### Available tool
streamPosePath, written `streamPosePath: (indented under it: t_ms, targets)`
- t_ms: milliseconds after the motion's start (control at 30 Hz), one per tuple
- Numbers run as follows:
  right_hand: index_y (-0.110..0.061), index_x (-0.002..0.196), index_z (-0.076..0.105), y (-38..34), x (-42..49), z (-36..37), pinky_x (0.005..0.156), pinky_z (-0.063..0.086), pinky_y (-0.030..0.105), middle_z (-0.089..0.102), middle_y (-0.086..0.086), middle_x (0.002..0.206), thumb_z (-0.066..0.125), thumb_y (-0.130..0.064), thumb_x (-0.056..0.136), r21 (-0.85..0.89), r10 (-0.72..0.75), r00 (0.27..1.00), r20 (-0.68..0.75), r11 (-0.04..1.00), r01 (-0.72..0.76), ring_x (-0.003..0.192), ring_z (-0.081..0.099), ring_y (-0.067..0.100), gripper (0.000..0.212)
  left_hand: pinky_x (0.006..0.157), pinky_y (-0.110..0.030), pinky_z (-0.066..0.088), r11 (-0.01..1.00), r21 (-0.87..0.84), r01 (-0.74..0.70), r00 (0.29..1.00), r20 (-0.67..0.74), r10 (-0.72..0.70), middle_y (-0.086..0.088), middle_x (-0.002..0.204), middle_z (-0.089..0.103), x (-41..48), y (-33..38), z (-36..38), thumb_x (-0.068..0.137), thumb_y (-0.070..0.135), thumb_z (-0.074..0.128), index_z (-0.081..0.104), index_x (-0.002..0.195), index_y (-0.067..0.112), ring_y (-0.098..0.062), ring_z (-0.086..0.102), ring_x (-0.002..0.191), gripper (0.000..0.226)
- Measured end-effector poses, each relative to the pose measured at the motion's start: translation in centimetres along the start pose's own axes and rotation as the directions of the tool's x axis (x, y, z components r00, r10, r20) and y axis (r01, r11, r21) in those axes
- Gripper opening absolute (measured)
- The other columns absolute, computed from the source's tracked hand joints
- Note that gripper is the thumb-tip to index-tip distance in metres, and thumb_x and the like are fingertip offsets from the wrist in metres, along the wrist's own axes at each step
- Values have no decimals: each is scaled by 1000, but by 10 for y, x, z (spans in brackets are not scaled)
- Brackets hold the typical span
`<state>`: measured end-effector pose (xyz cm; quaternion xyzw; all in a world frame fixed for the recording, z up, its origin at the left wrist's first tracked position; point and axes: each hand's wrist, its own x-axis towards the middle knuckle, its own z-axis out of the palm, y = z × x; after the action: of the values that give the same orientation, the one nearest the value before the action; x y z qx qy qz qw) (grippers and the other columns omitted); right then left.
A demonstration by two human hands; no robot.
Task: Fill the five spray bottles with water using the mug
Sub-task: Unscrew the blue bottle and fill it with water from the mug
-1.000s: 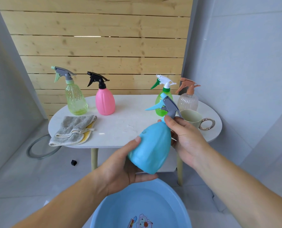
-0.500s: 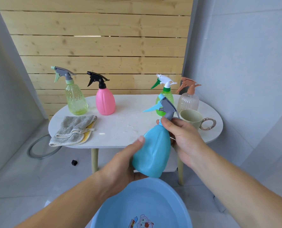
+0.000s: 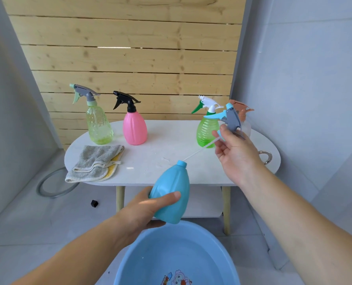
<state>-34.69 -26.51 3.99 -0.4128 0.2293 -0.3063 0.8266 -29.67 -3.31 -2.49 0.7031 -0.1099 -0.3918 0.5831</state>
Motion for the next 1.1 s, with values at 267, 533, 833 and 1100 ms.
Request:
streamPosePath:
  t_ms: [267,533,833,1100]
  targets:
    - [-5,104,62,41,32,13,80,60,32,64,13,103,67,-12,93,-20,89,991,-104,996,-91,80,66,20,14,96,-45,58,992,-105,76,969,-224,-99,-3,123,69,-1,-10,-23,58,56,93,59,124,24,-22,67,113,81]
    - [3,96,63,83,54,-2,48,58,31,60,13,73,73,-18,88,-521,96,973,-208,832,-193,52,59,21,25,78,-28,59,1000,7,-17,991,-132,18,-1,112,78,-1,-17,-25,50,59,92,62,124,25,-17,78,97,87]
    - [-1,112,58,76,56,0,49,58,34,55,12,92,65,-30,91,-722,150,975,-162,656,-221,42,59,24,36,91,-35,63,999,45,-15,993,-119,21,1,114,76,8,-15,-16,56,56,96,60,124,27,-16,76,101,83]
    - [-15,118,53,50,32,1,72,62,40,68,6,92,42,-42,97,-989,-3,1000,30,142,30,62,73,29,36,95,-38,62,994,96,-52,994,-91,61,3,114,76,9,-11,-3,56,58,90,59,123,29,-15,76,102,79]
